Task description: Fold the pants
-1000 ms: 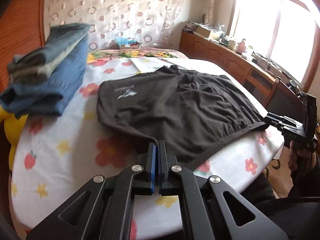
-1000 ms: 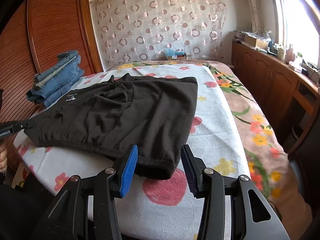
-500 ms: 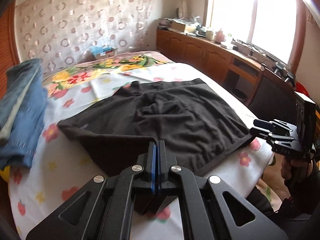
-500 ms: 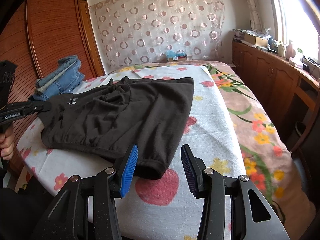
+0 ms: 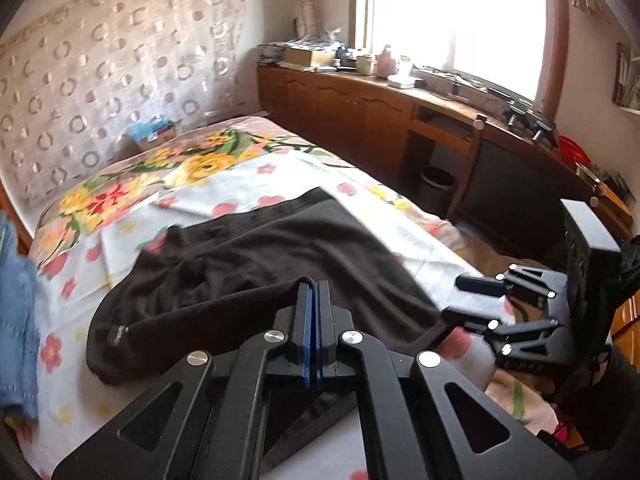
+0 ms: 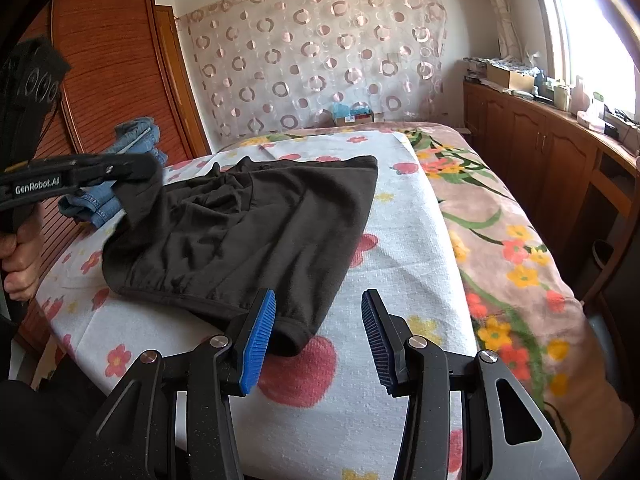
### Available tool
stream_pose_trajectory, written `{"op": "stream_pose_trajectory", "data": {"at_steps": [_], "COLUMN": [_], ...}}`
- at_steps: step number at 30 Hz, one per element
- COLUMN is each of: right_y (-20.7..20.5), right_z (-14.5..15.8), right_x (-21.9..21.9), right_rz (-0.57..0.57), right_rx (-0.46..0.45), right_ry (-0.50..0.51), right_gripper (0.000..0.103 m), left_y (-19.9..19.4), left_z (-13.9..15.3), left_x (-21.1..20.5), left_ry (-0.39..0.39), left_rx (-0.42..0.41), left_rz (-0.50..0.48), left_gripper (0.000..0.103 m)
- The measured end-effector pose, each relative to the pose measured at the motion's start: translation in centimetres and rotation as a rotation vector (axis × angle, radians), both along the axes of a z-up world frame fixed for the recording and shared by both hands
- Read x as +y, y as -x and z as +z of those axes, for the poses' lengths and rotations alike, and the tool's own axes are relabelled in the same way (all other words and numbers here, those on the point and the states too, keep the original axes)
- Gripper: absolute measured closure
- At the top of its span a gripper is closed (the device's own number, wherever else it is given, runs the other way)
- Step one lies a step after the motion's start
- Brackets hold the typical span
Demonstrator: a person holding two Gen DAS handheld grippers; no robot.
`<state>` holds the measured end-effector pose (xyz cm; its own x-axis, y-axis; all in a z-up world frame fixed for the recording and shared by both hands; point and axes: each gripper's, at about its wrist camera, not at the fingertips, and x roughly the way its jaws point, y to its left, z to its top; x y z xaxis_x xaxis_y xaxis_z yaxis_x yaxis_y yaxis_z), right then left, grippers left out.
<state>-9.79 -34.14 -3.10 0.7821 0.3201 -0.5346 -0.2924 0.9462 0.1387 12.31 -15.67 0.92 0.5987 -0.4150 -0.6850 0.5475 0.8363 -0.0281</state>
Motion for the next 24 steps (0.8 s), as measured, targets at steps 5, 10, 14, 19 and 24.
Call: {"op": "stream_pose_trajectory", "data": {"at_steps": [5, 10, 14, 19, 24], "right_y": [-0.2, -0.4, -0.8, -1.3, -2.0], "right_z": [-0.1, -0.1, -0.2, 0.1, 0.3], "right_x": [-0.4, -0.5, -0.3, 0.3, 1.4], "right_rz": [-0.001, 0.003, 0.009, 0.013, 0.032], "right_rx": [-0.005, -0.008, -0.011, -0.017, -0.021], "right_ry": [-0.008, -0.014, -0.013, -0.012, -0.003], "right_gripper": [0.056, 0.056, 0.056, 0.056, 0.056], "left_y": [-0.4, -0.9, -1.0, -1.0, -0.8], "left_z": [-0.2, -0.5, -0.4, 0.0, -0.5], "left_x": [-1.8, -1.7, -1.4, 0.3, 2.7], "left_ry": [-0.011, 0.023, 0.001, 0.022, 0.005], "left_rx": [0.008, 0.066, 0.045, 0.009, -0.036], "left_rz": [-0.018, -0.005, 0.020, 0.073, 0.138], "left_gripper": [0.101, 0.101, 0.091, 0.059, 0.024]}}
